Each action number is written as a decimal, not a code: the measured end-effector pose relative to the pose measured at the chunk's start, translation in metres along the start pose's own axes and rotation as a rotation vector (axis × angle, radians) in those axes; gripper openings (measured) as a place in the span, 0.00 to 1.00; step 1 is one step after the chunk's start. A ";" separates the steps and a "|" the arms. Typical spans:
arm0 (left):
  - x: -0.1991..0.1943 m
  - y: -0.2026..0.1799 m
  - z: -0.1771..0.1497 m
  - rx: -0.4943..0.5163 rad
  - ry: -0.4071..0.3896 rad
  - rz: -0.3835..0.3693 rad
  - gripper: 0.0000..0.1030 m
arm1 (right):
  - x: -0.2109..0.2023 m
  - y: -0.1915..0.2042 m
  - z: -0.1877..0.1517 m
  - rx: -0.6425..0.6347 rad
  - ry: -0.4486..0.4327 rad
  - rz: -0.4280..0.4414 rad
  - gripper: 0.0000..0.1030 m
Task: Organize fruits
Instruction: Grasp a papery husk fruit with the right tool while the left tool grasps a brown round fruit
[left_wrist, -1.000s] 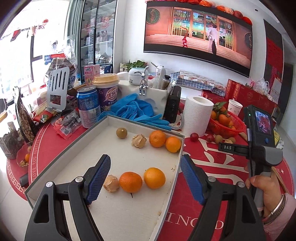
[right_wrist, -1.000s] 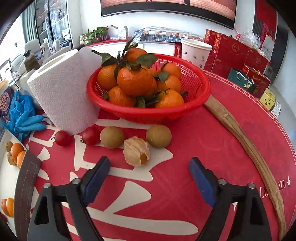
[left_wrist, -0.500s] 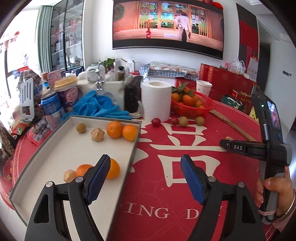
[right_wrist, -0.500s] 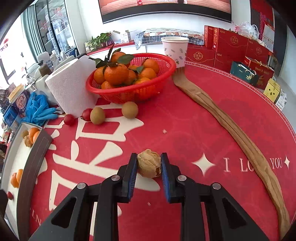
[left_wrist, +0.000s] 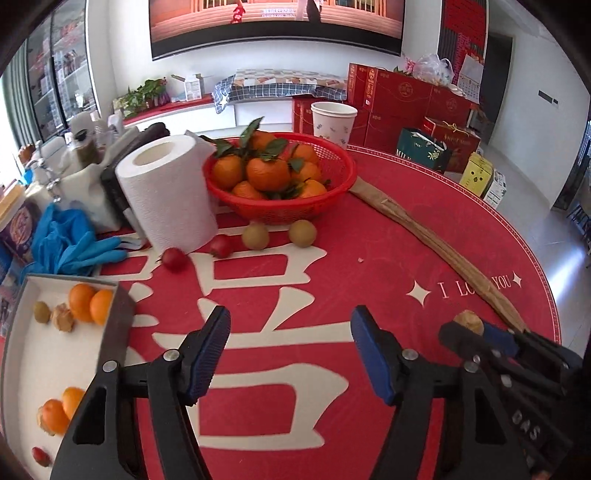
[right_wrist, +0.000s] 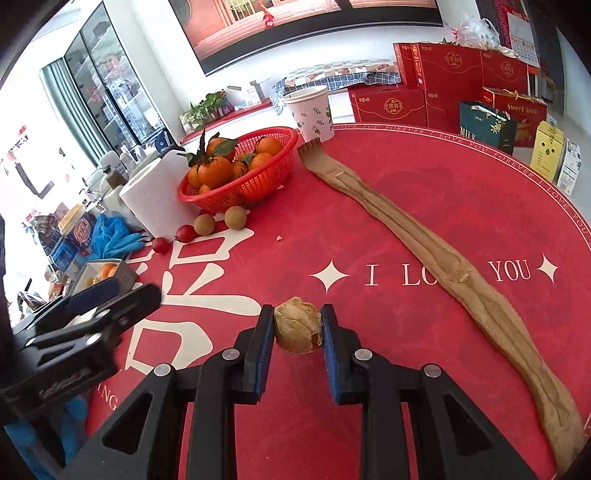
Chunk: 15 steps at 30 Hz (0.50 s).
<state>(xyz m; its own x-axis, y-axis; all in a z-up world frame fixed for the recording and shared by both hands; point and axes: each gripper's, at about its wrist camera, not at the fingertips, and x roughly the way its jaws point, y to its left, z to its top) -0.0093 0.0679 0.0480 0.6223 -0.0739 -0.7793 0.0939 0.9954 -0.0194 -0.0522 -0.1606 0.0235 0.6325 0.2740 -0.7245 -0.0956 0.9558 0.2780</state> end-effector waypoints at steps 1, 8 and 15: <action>0.009 -0.005 0.005 0.002 0.006 0.004 0.62 | -0.003 -0.001 -0.001 -0.001 -0.008 0.004 0.25; 0.065 -0.025 0.029 -0.010 0.061 0.049 0.53 | -0.016 -0.012 -0.006 0.018 -0.011 0.039 0.25; 0.088 -0.022 0.047 -0.076 0.046 0.084 0.53 | -0.030 -0.024 -0.002 0.048 -0.044 0.071 0.25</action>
<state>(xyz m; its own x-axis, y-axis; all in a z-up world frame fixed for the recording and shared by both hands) 0.0798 0.0364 0.0093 0.5892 0.0115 -0.8079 -0.0173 0.9998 0.0017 -0.0705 -0.1922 0.0377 0.6583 0.3351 -0.6741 -0.1053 0.9277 0.3583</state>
